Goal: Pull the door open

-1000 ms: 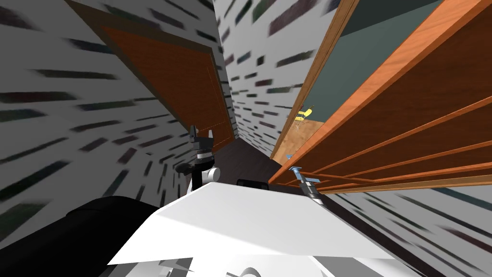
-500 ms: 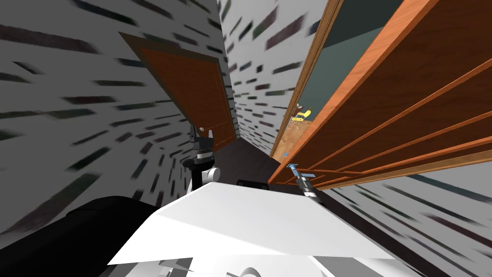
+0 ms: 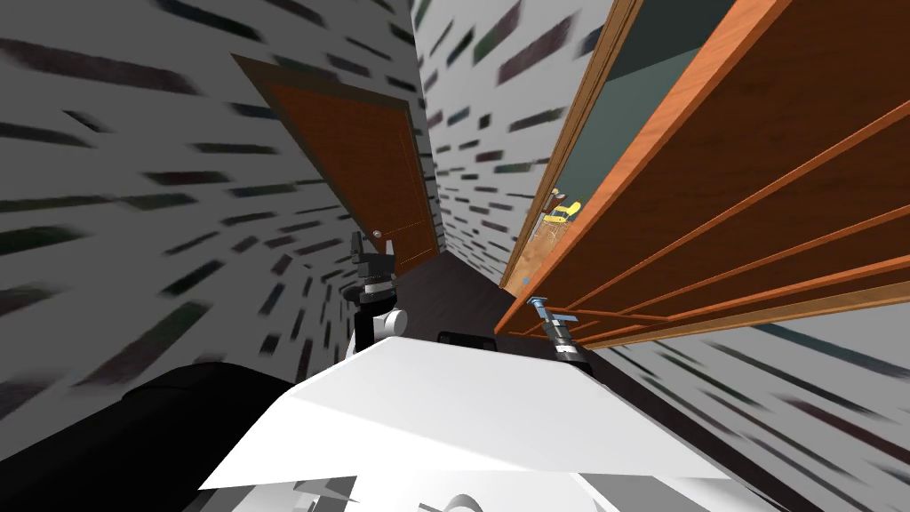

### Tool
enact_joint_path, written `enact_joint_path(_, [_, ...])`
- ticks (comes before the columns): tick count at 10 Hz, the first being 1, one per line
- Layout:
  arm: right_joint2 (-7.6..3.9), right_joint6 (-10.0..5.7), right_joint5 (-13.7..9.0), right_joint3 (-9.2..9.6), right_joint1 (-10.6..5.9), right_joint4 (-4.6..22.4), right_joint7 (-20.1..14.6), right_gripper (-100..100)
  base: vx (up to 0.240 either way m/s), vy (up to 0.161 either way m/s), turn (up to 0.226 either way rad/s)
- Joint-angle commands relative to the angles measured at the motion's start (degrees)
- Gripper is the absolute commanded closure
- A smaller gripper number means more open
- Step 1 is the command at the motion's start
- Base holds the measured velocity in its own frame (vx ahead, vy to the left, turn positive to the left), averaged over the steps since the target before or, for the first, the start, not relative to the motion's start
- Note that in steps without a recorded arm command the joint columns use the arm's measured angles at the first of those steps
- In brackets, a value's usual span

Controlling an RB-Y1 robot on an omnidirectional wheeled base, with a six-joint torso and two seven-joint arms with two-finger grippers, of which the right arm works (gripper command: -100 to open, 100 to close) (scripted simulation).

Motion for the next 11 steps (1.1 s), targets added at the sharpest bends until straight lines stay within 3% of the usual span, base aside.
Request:
enact_joint_path(1, [1.35, 1.18, 1.6, -0.56, -2.16, 1.4, 0.3, 100, -0.209, -0.088, 0.113])
enact_joint_path(6, [3.99, 5.14, 5.0, -3.39, -7.3, 2.5, 1.2, 100, -0.212, -0.061, 0.084])
enact_joint_path(9, [4.27, 5.55, 5.3, -3.69, -7.84, 2.6, 1.3, 100, -0.063, -0.041, 0.029])
enact_joint_path(11, [5.5, 7.35, 6.9, -5.01, -10.23, 3.1, 1.7, 100, -0.138, -0.064, 0.071])
